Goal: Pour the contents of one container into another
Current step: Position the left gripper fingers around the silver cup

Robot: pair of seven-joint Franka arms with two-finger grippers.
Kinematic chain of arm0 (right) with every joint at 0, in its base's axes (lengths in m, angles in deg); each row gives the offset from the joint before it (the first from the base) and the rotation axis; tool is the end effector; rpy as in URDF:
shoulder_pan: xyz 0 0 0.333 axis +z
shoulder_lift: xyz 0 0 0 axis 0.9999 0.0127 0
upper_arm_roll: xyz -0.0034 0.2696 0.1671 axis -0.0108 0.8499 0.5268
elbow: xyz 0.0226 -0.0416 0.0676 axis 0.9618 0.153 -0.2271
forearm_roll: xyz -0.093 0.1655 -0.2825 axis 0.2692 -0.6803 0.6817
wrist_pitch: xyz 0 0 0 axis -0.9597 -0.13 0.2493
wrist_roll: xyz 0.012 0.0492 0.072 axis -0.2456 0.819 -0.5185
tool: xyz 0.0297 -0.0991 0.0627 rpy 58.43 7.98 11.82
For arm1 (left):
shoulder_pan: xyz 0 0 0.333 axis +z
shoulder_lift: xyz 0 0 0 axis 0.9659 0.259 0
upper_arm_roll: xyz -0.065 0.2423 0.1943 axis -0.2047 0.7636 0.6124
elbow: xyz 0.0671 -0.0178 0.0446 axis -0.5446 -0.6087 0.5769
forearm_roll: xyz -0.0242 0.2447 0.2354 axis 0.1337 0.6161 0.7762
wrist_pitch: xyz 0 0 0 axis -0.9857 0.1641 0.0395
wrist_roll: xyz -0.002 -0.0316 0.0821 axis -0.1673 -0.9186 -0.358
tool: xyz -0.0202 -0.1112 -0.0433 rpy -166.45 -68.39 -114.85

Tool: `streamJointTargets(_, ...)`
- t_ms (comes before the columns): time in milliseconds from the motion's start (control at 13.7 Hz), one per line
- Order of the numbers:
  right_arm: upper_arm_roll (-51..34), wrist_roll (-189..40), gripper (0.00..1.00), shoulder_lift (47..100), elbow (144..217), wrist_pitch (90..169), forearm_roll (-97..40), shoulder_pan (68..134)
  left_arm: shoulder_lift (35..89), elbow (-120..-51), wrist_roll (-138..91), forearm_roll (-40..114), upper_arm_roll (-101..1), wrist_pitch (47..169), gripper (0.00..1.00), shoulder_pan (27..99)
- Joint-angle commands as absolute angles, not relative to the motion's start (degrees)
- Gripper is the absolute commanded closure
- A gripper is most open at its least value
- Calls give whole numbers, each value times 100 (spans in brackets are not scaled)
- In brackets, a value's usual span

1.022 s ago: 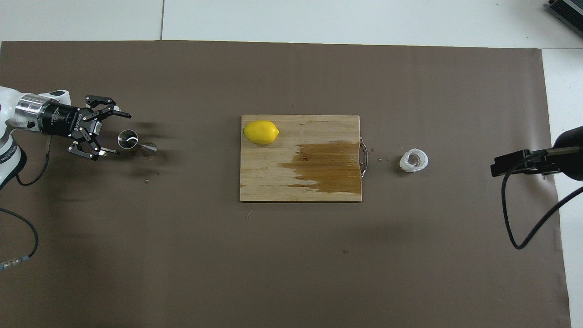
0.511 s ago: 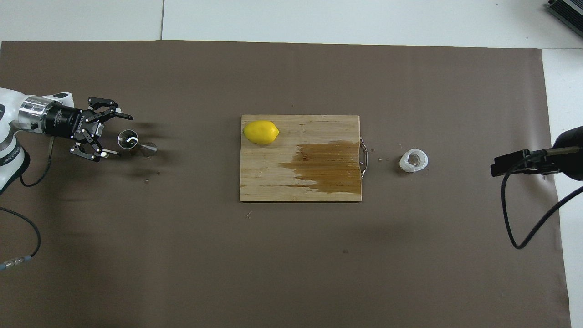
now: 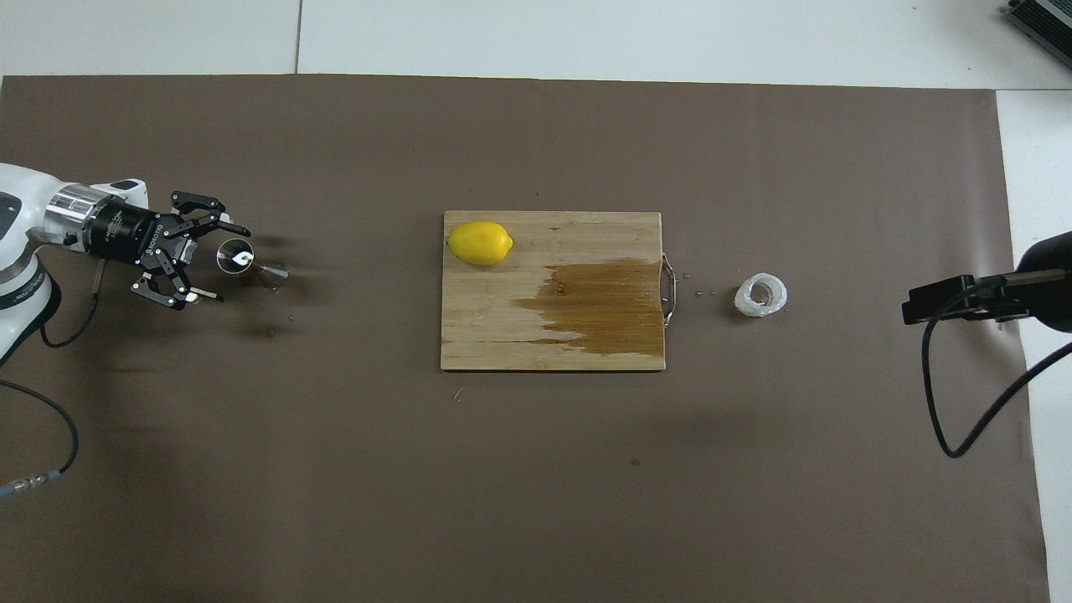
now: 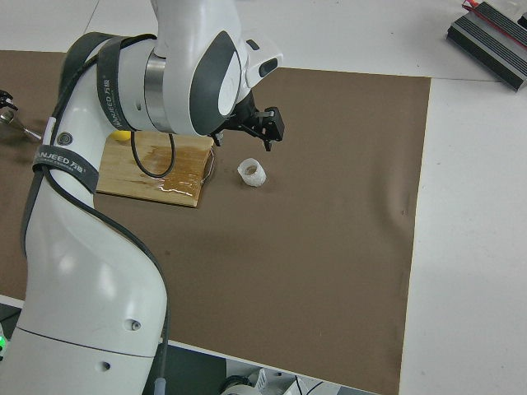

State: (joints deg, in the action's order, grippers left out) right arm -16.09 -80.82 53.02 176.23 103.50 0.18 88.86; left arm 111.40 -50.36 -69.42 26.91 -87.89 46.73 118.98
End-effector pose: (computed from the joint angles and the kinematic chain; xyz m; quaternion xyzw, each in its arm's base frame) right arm 0.4706 -0.0050 0.5915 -0.9996 -0.0043 0.0235 0.0155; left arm 0.6087 0.0805 0.2825 0.5990 0.4388 -0.5595 0.3684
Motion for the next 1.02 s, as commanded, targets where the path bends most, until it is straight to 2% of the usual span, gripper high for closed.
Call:
streamJointTargets(0,-1585,-8107,0,5250,17676,10307,-107,8822,11209,-5053,-6829,2853,-8879,4596,0,12008)
streamJointTargets(949,-1585,-8107,0,5250,17676,10307,-115,8822,11253,-5193,-6732,2827,-8888,5053,0,12008)
